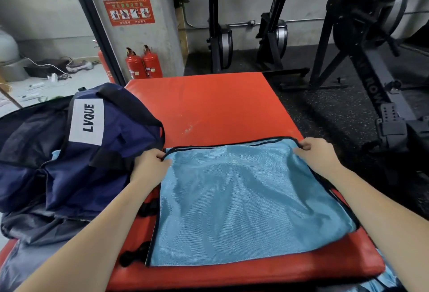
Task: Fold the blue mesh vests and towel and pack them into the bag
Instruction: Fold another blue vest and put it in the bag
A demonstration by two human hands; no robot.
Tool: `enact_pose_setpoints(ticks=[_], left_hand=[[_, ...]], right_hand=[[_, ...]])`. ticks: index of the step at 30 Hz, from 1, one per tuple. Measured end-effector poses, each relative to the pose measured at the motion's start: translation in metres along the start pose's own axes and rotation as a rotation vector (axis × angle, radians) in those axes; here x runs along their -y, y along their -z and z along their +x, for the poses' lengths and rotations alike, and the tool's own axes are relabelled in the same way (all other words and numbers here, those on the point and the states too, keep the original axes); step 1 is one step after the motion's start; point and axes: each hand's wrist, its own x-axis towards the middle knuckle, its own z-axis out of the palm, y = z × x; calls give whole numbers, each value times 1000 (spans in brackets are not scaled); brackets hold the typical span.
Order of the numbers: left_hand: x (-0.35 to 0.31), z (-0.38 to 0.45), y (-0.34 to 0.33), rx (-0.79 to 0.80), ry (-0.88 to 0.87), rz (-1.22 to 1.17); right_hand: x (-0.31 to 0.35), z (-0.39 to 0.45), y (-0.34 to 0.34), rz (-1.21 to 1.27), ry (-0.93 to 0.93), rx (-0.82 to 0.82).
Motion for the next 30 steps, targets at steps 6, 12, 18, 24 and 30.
enact_pose_setpoints(ticks=[6, 12, 18, 24, 30], left_hand=[[5, -2, -1, -120, -38, -52], [7, -16, -7, -86, -101, 149], [0, -35, -1, 15, -49, 94], [10, -55, 19, 121, -90, 105], [18, -104, 32, -20, -332, 476]], right_hand=[[11, -7, -1, 68, 76, -170], [13, -15, -1, -82, 64, 26], [20, -51, 14, -215, 191, -8], [14, -93, 26, -140, 239, 48], [19, -145, 12, -218, 463, 89]])
